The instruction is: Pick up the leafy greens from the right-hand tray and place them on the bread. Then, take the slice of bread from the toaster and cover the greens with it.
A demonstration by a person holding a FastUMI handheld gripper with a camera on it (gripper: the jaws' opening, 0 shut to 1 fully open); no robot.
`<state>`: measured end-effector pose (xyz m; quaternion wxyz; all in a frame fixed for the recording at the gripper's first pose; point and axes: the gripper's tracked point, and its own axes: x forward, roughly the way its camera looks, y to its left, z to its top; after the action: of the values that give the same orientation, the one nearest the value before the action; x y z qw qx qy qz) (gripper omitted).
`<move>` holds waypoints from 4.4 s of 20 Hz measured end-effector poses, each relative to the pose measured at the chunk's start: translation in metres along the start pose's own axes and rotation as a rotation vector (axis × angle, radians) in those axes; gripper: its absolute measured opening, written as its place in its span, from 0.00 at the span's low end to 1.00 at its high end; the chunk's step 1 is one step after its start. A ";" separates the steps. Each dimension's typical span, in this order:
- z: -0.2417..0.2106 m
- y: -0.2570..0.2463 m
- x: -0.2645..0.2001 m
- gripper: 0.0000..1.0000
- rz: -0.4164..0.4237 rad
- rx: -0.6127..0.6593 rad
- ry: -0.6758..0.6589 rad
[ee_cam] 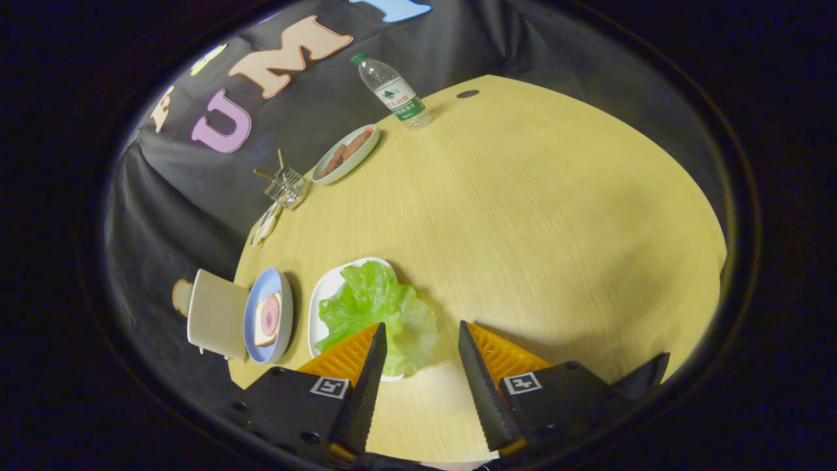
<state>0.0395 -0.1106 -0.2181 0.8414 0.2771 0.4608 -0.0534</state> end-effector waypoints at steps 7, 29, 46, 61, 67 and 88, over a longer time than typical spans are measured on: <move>0.006 0.013 -0.001 0.08 0.014 0.007 -0.025; 0.012 0.198 -0.106 0.03 0.328 -0.146 -0.195; -0.049 0.337 0.008 0.03 0.485 -0.105 -0.037; -0.055 0.247 0.072 0.05 0.123 -0.291 -0.033; -0.056 0.252 0.062 0.31 0.089 -0.305 -0.025; -0.064 0.501 -0.046 0.97 0.405 -0.235 0.012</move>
<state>0.1388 0.3356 0.0004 0.8587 0.2642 0.4038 0.1725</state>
